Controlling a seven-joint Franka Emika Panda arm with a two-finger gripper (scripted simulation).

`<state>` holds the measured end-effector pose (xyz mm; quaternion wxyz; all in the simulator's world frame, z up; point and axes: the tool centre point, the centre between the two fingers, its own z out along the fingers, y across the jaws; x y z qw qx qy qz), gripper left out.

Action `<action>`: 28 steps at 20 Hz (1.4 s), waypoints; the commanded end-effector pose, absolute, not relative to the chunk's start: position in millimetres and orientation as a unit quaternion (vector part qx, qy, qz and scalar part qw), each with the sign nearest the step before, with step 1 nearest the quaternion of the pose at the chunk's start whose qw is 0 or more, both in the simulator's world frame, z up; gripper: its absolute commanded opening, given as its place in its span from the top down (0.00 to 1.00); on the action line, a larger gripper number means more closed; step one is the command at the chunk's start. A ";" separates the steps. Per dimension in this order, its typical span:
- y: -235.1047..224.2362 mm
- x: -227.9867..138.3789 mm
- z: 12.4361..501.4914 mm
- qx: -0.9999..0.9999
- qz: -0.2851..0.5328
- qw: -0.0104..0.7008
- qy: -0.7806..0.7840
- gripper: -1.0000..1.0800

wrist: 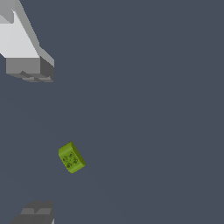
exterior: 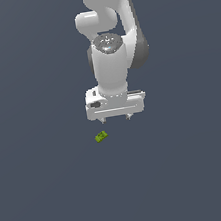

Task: Pick up the object and move it to a goal position.

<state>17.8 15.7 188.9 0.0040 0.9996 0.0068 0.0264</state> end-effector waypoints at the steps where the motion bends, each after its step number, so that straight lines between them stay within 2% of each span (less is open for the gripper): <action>1: 13.9 17.4 185.4 1.000 0.025 0.003 -0.006 0.04; 10: 0.4 14.2 160.3 0.995 0.019 -0.004 -0.100 0.04; 28: -48.4 -4.0 85.5 0.921 0.002 -0.005 -0.390 0.04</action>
